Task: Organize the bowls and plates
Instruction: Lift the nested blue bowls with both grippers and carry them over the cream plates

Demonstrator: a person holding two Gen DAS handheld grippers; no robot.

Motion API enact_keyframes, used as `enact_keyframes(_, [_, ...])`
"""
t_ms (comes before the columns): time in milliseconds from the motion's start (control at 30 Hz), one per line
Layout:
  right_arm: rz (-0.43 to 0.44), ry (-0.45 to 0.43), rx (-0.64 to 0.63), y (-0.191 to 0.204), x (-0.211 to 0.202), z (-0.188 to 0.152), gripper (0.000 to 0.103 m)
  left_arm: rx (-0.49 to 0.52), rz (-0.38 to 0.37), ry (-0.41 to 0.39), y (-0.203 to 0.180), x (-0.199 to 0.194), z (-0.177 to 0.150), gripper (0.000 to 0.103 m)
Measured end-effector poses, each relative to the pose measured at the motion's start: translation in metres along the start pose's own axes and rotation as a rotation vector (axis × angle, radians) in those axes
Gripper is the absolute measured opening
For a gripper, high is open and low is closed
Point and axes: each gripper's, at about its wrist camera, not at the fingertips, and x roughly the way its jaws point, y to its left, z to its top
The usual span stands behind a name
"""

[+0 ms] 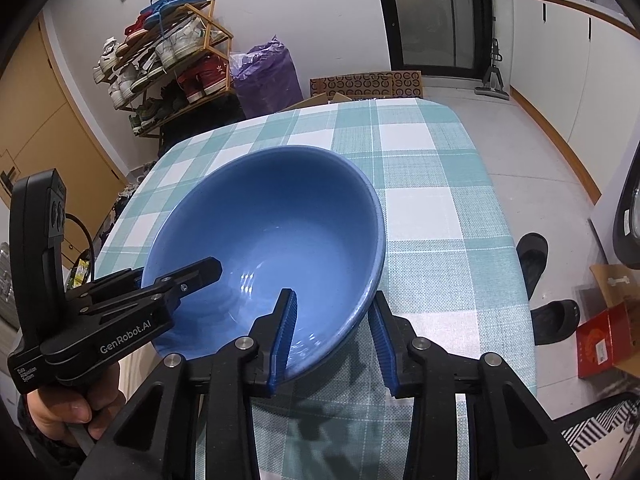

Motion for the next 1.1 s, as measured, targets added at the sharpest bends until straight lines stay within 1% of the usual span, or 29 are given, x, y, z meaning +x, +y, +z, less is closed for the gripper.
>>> enact_keyframes(267, [-0.001,-0.001,-0.005,-0.0012,0.0003,0.0008,0.037,0.012,0.012,-0.001,-0.0023,-0.0016,-0.001,0.03])
enact_keyframes(633, [-0.02,-0.012,-0.018,0.0005,-0.0023,0.0005,0.035,0.017,0.007,0.004,-0.0046,-0.0017,-0.0017,0.029])
enact_keyframes(1100, [-0.02,-0.026,-0.021,-0.0012,-0.0094,0.0011,0.035,0.031,0.009,-0.016,-0.0086,-0.0079,-0.0014,0.029])
